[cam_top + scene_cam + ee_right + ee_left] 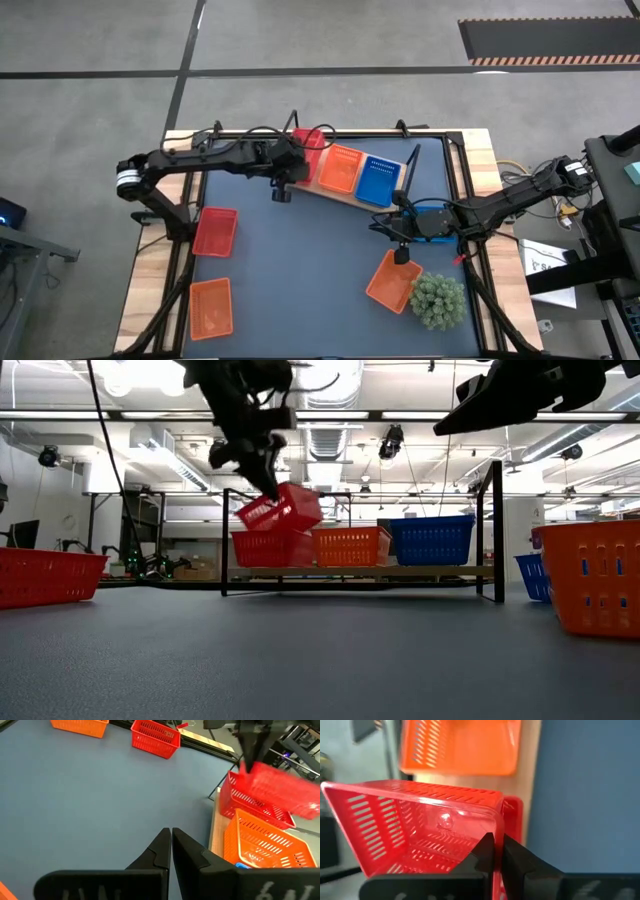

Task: Stack baskets on shelf by color
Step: Stack the bottom red bin on top of the red bin on the shelf, then stack the left orange bin on top of the orange bin on the shelf

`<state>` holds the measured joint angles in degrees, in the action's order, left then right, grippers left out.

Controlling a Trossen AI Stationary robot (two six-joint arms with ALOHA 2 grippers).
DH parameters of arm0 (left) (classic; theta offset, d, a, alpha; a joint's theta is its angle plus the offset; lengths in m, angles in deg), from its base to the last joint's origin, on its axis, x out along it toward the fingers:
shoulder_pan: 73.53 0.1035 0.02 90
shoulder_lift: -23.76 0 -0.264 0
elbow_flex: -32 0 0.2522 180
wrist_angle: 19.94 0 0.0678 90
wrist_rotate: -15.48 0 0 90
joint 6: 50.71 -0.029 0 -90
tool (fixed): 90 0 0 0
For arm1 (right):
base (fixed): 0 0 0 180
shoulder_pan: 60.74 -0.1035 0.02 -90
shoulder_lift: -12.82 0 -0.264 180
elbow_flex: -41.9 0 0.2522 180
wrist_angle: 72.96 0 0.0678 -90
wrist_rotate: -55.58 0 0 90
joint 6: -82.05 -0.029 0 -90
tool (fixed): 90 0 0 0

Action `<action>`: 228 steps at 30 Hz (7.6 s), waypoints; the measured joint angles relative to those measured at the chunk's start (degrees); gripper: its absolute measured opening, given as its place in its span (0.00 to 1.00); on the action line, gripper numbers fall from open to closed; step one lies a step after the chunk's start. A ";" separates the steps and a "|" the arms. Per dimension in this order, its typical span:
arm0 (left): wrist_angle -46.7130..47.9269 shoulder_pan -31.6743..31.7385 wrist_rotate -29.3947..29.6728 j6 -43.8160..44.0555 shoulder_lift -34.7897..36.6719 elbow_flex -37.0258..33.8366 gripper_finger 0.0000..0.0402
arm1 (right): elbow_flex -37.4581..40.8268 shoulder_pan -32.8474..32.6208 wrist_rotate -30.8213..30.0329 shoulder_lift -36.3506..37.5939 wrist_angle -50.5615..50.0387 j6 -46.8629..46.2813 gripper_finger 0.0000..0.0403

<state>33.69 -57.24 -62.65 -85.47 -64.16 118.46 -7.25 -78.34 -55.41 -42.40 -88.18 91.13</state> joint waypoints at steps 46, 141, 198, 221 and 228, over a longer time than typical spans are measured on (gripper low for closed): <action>23.61 -6.08 12.42 8.45 -17.37 20.05 0.00 | 0.00 0.00 -0.02 0.00 0.26 0.31 0.02; 30.76 -46.04 -28.20 91.10 11.30 -10.97 0.24 | 0.71 -0.02 0.46 0.00 -0.04 -4.92 0.02; 13.86 -71.06 -23.95 102.48 -11.04 0.20 0.01 | 2.58 -0.15 0.52 -0.09 -0.66 -8.02 0.02; 23.64 -46.65 1.95 50.94 -11.37 26.15 0.00 | 3.87 -0.17 3.26 -0.09 2.60 -5.46 0.02; 23.72 -34.85 2.78 33.27 -11.34 26.41 0.00 | 3.87 -0.96 3.23 0.24 1.73 -5.08 0.02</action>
<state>57.41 -92.10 -59.87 -52.20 -75.51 144.86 -3.38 -79.31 -52.18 -42.16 -86.45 86.06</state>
